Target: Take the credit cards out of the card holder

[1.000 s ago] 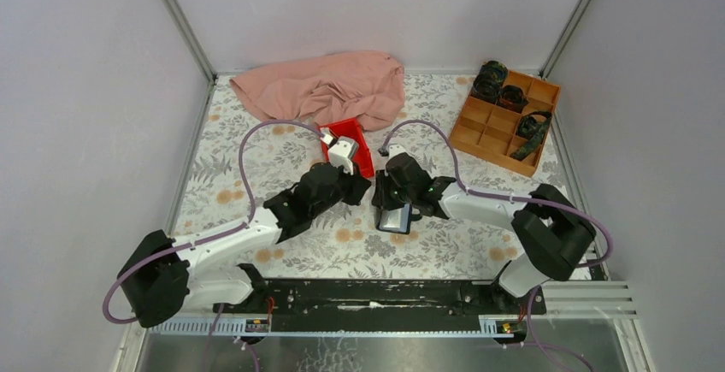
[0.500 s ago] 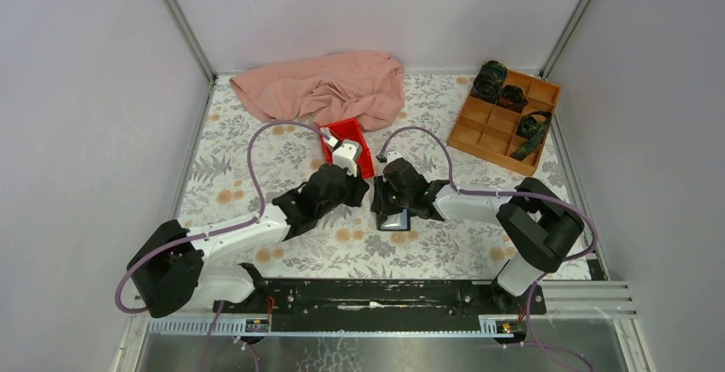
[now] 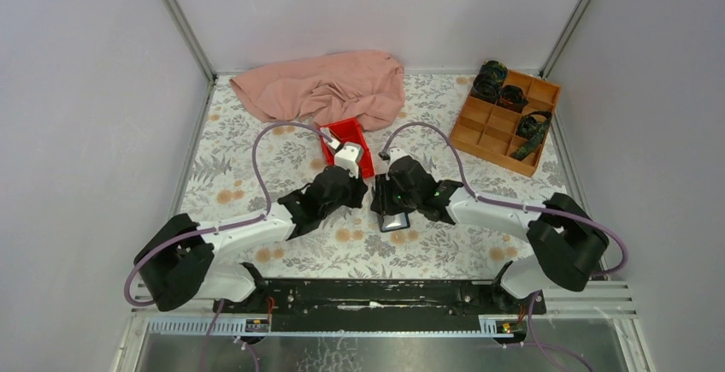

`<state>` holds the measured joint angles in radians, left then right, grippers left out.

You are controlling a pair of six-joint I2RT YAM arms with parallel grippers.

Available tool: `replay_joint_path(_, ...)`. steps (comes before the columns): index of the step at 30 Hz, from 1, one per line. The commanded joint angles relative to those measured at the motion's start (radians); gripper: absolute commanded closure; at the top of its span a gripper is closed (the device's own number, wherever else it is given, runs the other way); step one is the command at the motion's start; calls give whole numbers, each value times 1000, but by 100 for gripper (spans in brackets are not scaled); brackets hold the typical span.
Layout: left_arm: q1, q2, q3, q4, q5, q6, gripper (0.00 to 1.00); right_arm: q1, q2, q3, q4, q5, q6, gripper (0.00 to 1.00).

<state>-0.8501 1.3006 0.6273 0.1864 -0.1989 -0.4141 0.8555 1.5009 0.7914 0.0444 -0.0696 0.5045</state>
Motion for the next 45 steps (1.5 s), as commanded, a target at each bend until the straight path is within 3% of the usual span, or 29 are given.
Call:
replay_joint_path(1, -1, 30, -4, 62, -9, 22, 83, 21, -72, 9, -45, 10, -11, 65)
replay_joint_path(16, 27, -125, -96, 97, -78, -14, 81, 163, 74, 70, -1, 19, 42, 63)
replay_joint_path(20, 34, -108, -90, 89, -66, -14, 80, 184, 97, 60, 40, -6, 53, 54)
replay_joint_path(26, 35, -86, -87, 101, -31, -17, 75, 186, 18, 42, 4, 30, 23, 43)
replay_joint_path(30, 35, -67, -84, 110, 15, -22, 75, 185, -82, 27, -39, 61, 2, 42)
replay_joint_path(34, 55, -11, -85, 146, 155, -65, 74, 185, -191, 4, -96, 142, -19, 44)
replay_joint_path(39, 56, 97, -64, 141, 276, -100, 78, 183, -248, -15, -170, 270, -51, 45)
replay_joint_path(45, 56, 113, -102, 113, 303, -134, 86, 139, -260, -52, -167, 284, -59, 45)
